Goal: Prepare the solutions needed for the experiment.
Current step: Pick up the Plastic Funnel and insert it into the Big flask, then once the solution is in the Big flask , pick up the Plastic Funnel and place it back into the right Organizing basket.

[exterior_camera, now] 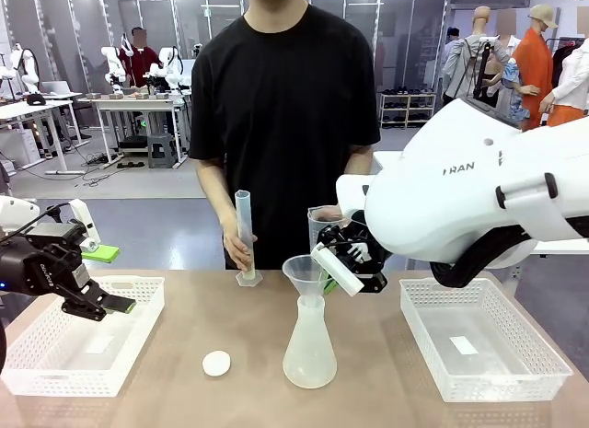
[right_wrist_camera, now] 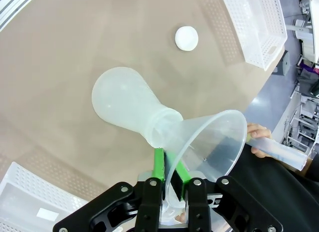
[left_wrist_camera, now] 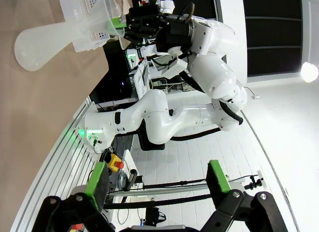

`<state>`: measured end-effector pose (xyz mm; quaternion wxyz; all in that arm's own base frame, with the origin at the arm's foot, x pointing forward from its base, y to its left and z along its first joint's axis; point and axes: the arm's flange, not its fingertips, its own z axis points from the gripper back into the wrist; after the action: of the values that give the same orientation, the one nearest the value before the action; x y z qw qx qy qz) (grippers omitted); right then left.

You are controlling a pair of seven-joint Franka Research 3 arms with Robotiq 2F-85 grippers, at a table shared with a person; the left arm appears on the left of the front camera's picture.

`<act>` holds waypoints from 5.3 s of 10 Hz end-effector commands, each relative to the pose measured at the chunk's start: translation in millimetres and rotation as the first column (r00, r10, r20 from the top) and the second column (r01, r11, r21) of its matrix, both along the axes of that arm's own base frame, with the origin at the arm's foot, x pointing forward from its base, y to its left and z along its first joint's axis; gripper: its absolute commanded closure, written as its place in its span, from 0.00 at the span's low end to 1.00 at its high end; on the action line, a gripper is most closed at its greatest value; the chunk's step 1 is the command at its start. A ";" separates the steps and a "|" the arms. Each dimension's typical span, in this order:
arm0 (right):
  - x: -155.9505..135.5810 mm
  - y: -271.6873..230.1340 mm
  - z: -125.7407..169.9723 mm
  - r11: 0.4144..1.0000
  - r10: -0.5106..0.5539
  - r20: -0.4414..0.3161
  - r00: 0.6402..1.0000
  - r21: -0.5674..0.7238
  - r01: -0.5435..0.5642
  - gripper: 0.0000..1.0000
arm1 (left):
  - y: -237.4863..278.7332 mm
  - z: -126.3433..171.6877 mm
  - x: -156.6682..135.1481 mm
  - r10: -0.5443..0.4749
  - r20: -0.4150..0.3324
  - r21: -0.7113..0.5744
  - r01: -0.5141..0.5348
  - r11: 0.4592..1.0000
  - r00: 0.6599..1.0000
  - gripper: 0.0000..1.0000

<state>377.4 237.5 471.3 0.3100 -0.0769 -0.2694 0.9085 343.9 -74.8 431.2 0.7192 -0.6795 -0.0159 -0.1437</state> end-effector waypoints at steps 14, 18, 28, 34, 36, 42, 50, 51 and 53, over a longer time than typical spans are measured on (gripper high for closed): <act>4.0 -2.4 -3.0 1.000 -0.014 0.007 1.000 0.004 0.014 0.78 | -0.6 4.0 -0.5 0.002 0.002 -0.001 -0.002 1.000 1.000 0.00; 4.0 -2.4 -3.0 1.000 -0.014 0.007 1.000 0.004 0.014 0.78 | -0.6 4.0 -0.5 0.002 0.002 -0.001 -0.002 1.000 1.000 0.00; -69.8 -55.4 112.0 0.927 -0.357 -0.023 0.934 -0.127 0.352 0.74 | -0.6 4.0 -0.5 0.002 0.002 -0.001 -0.002 1.000 1.000 0.00; -74.0 -95.9 113.3 0.884 -0.465 -0.152 0.872 -0.122 0.451 0.74 | -0.6 4.0 -0.5 0.002 0.002 -0.001 -0.002 1.000 1.000 0.00; -74.0 -95.9 113.3 0.884 -0.465 -0.152 0.872 -0.122 0.451 0.74 | -0.6 4.0 -0.5 0.002 0.002 -0.001 -0.002 1.000 1.000 0.00; -48.6 -215.3 64.8 0.207 -0.416 -0.896 -0.155 -0.260 0.943 0.73 | -0.6 4.0 -0.5 0.002 0.002 -0.001 -0.002 1.000 1.000 0.00; -38.6 -257.6 -16.3 0.216 0.519 -0.482 -0.706 -0.725 0.654 0.73 | -0.6 4.0 -0.5 0.002 0.002 -0.001 -0.002 1.000 1.000 0.00; -44.2 -253.0 -21.4 0.233 0.549 -0.474 -0.688 -0.704 0.671 0.73 | -0.6 4.0 -0.5 0.002 0.002 -0.001 -0.002 1.000 1.000 0.00; -48.3 -250.4 -26.8 0.266 0.577 -0.461 -0.675 -0.675 0.688 0.73 | -0.6 4.0 -0.5 0.002 0.002 -0.001 -0.002 1.000 1.000 0.00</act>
<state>347.5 -38.5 443.5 0.7216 0.6858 -0.0462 -0.0828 343.9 -74.8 431.4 0.7196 -0.6791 -0.0161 -0.1438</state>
